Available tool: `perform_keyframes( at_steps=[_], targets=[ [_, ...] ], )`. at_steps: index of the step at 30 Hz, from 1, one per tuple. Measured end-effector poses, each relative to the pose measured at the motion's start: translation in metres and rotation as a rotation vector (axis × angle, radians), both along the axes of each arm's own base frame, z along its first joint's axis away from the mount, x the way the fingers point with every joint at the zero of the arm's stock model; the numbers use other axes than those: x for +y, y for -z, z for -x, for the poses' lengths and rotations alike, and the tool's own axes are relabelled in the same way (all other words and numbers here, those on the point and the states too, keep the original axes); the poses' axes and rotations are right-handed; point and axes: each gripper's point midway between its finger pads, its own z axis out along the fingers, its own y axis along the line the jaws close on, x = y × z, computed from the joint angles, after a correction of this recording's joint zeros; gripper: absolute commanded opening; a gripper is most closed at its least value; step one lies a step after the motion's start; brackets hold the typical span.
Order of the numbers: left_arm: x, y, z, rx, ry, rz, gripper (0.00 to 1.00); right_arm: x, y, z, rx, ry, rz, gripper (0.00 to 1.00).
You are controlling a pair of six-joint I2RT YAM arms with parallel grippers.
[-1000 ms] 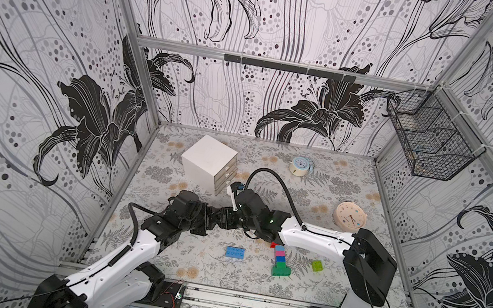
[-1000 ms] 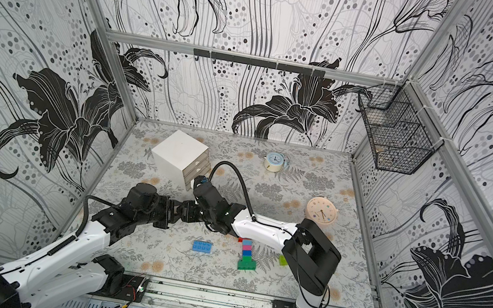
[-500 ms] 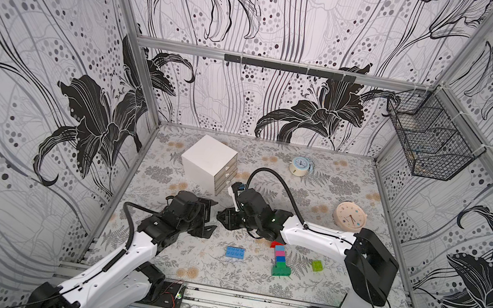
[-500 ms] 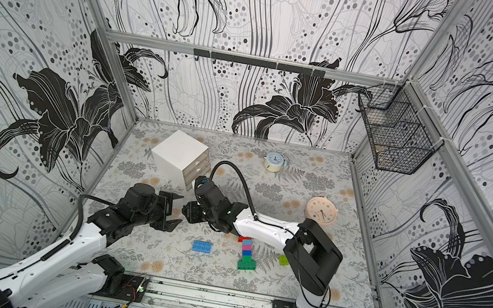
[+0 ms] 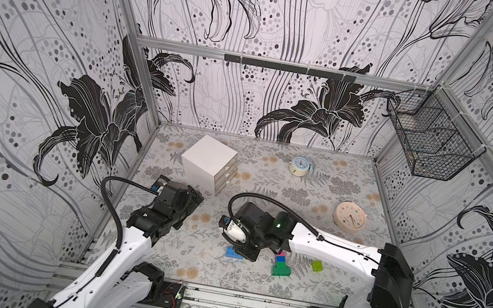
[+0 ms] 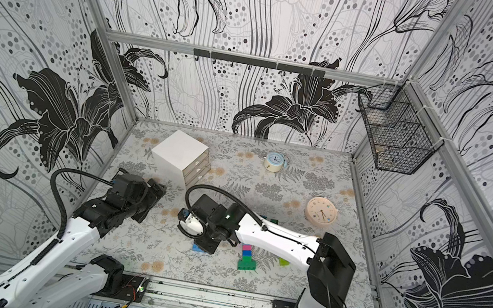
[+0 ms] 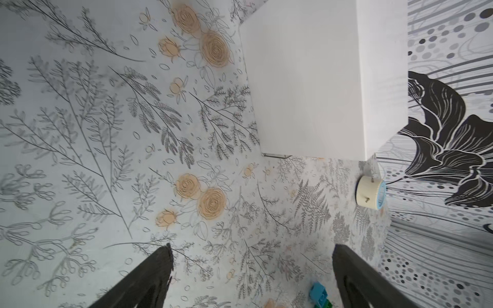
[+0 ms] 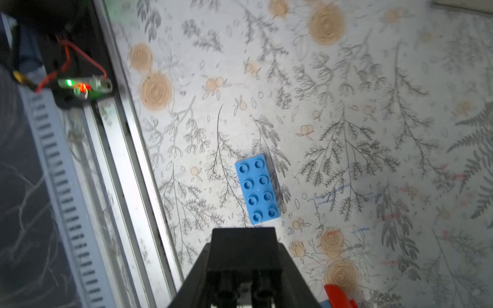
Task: Assemble the number 1 with lego
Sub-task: Assemble the lego brick with the lego brick.
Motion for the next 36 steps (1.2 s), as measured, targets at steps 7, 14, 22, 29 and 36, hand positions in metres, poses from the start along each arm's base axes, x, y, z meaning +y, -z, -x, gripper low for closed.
perform_keyframes(
  at_steps=[7,14,22,29,36],
  targets=[
    [0.019,-0.009,0.018,-0.025,-0.015,-0.073,0.96,0.009,0.034,-0.005,-0.038,-0.16,0.182,0.08],
    [0.035,-0.017,0.032,-0.027,-0.041,-0.154,0.96,0.008,0.054,-0.01,-0.039,-0.222,0.298,0.07],
    [0.041,-0.02,0.034,-0.03,-0.063,-0.18,0.98,0.0,0.061,-0.013,-0.047,-0.252,0.364,0.07],
    [0.043,-0.019,0.035,-0.023,-0.071,-0.183,0.98,0.003,0.068,-0.014,-0.047,-0.264,0.382,0.08],
    [0.044,-0.017,0.04,-0.006,-0.075,-0.184,0.98,0.006,0.071,-0.012,-0.046,-0.271,0.384,0.08]
  ],
)
